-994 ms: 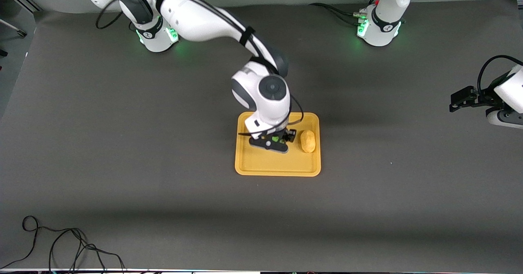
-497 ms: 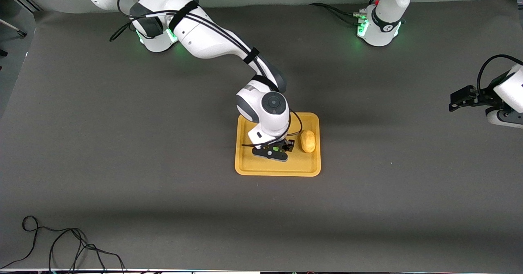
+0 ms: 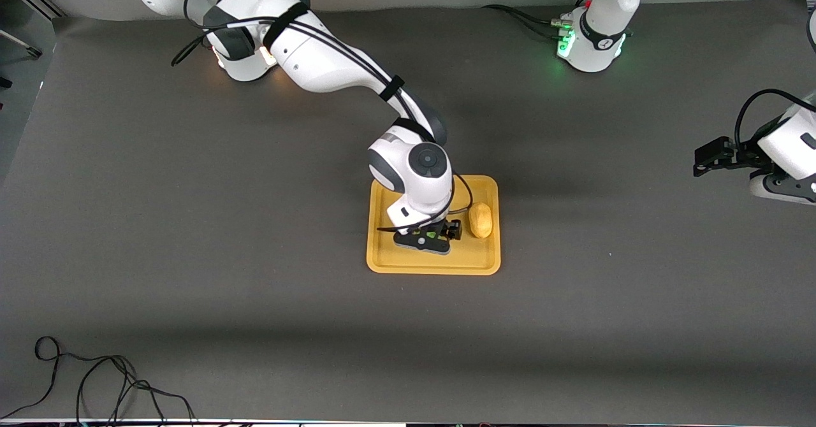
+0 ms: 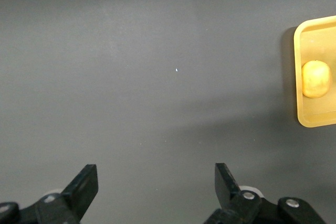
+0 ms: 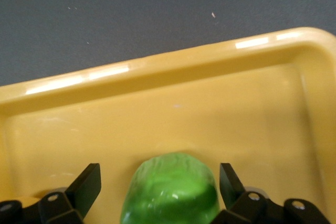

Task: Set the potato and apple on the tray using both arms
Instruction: 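Lower the apple onto the tray beside the potato and open the right gripper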

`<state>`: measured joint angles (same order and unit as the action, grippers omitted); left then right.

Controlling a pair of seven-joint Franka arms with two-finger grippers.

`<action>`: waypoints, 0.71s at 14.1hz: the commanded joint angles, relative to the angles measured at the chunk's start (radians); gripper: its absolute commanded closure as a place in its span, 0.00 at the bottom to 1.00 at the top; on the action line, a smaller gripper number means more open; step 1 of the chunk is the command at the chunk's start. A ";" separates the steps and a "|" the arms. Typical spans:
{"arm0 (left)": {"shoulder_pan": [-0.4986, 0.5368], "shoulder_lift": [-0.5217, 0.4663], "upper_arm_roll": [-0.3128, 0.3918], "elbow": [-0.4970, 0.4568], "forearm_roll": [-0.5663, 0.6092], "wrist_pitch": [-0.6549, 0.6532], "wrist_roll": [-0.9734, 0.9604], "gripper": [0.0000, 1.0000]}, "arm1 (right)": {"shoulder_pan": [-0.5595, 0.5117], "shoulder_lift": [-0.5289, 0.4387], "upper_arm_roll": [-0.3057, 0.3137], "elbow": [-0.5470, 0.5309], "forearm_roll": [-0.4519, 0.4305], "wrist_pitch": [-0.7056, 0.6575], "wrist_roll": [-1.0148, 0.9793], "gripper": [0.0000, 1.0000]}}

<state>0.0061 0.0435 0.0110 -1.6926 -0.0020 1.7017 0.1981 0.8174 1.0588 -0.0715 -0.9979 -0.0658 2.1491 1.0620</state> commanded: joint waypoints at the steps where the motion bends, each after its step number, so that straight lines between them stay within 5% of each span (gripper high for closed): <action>1: -0.009 -0.001 0.000 0.001 0.019 0.006 -0.017 0.00 | 0.000 -0.127 0.006 0.001 -0.012 -0.163 0.010 0.00; 6: -0.003 0.004 0.000 -0.002 0.017 0.012 -0.017 0.01 | -0.038 -0.391 -0.001 -0.008 -0.009 -0.464 -0.043 0.00; 10: -0.006 0.004 0.001 -0.004 0.017 0.010 -0.017 0.01 | -0.141 -0.664 -0.004 -0.225 -0.008 -0.601 -0.294 0.00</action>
<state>0.0061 0.0534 0.0106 -1.6931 -0.0001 1.7035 0.1977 0.7275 0.5574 -0.0800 -1.0218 -0.0667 1.5407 0.8655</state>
